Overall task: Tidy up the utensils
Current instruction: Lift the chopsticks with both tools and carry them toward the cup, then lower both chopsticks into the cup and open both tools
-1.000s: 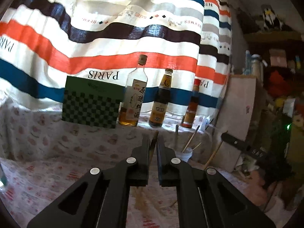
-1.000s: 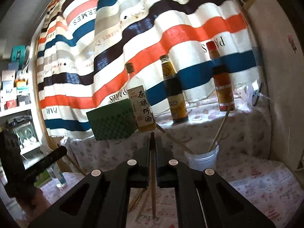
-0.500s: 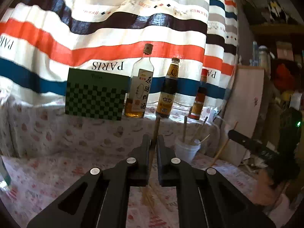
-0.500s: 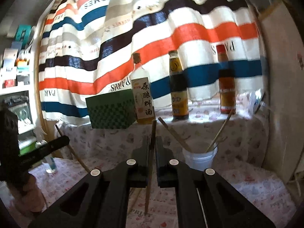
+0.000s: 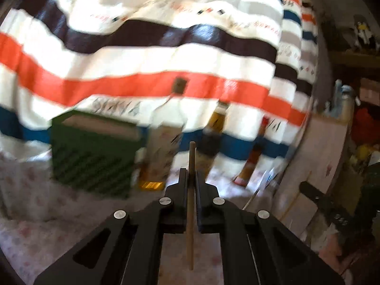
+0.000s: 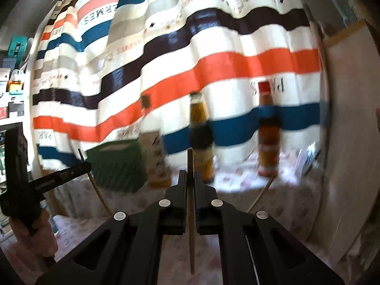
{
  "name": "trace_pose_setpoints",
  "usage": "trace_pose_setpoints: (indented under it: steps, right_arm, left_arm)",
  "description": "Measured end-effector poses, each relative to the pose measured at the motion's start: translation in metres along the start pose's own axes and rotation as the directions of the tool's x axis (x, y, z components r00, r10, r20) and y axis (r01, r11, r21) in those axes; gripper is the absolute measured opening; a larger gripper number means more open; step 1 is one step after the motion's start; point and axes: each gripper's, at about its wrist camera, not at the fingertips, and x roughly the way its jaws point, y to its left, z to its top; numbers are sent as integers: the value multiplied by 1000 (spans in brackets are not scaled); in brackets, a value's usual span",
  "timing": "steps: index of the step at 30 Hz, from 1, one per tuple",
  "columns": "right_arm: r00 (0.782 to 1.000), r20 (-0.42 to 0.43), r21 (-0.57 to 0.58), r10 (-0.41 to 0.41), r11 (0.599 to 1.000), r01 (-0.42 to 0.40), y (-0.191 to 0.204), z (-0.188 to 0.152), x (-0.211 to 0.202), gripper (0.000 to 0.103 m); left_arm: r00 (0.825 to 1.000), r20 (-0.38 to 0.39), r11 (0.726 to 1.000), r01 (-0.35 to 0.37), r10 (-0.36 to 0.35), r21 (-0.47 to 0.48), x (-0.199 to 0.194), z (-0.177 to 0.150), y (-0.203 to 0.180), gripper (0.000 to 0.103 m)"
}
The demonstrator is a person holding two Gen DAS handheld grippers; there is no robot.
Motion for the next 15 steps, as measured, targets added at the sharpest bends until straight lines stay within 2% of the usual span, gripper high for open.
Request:
trace_pose_setpoints:
  steps: [2,4,8,10,12,13,15]
  right_arm:
    - [995,69,42,-66,997,63,-9,9,3,6]
    - [992,102,65,-72,996,65,-15,13,11,6]
    - [986,104,5,-128,992,128,-22,21,39,6]
    - [986,112,29,-123,992,120,-33,22,43,6]
    - [979,141,102,-144,986,131,-46,20,45,6]
    - [974,131,146,-184,975,164,-51,19,49,6]
    - [971,98,163,-220,966,203,-53,16,57,6]
  left_arm:
    - [998,50,999,35,-37,32,11,9,-15,4]
    - [998,59,999,29,-30,28,28,18,-24,4]
    - [998,59,999,27,-29,30,62,30,-34,4]
    - [997,79,999,20,-22,36,73,31,-37,4]
    - [996,94,1000,-9,6,27,86,26,-37,4]
    - [997,81,1000,-5,5,8,94,21,-36,4]
    - [999,52,1000,12,-12,-12,109,13,-34,4]
